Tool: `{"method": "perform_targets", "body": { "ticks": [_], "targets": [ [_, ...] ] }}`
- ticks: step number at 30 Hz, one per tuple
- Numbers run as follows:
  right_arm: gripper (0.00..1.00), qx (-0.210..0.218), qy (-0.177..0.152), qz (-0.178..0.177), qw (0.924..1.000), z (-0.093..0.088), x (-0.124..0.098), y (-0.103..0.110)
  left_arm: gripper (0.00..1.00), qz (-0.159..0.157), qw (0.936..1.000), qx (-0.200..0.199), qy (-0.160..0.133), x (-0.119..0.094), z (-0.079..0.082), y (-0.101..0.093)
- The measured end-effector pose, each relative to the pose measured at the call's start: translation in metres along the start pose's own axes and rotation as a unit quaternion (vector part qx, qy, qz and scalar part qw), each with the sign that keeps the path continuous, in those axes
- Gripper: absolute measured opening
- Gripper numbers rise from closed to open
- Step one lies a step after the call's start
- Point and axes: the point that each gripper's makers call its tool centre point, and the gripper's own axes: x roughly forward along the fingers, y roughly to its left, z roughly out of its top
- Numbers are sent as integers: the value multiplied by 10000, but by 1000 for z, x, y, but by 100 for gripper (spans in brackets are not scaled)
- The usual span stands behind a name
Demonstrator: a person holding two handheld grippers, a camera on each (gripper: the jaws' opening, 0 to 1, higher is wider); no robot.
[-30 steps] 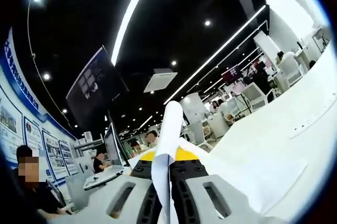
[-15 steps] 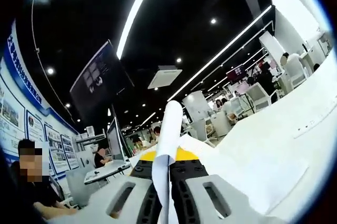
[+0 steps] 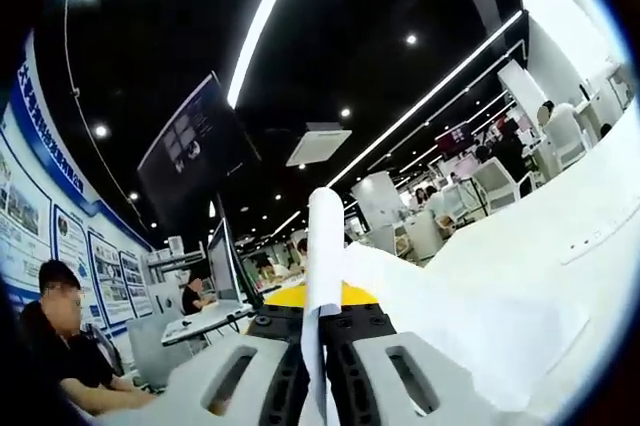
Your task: Organize the stack of printing papers by aligning and flattening the scattered papers on the table
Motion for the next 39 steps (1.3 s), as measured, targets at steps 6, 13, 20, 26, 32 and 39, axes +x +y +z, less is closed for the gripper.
{"method": "perform_targets", "body": {
  "ticks": [6, 13, 20, 26, 32, 39],
  "targets": [
    [7, -51, 36, 53, 10000, -2, 1, 2, 6, 6, 10000, 17, -24, 0, 1, 0],
    [11, -161, -146, -77, 9997, 10, -2, -7, 6, 31, 9999, 105, -54, -1, 3, 0],
    [12, -241, -272, -157, 9992, 24, -5, -14, 6, 40, 9998, 200, -38, -1, 4, 0],
    [12, -357, -531, -359, 9973, 51, -12, -29, 6, 53, 9995, 307, -12, -2, 2, 0],
    [12, -446, -736, -479, 9951, 71, -19, -38, 6, 57, 9991, 416, 39, -1, 0, -2],
    [12, -391, -1306, -777, 9876, 119, -39, -62, 6, 80, 9990, 446, 61, -1, 1, -1]
  ]
}}
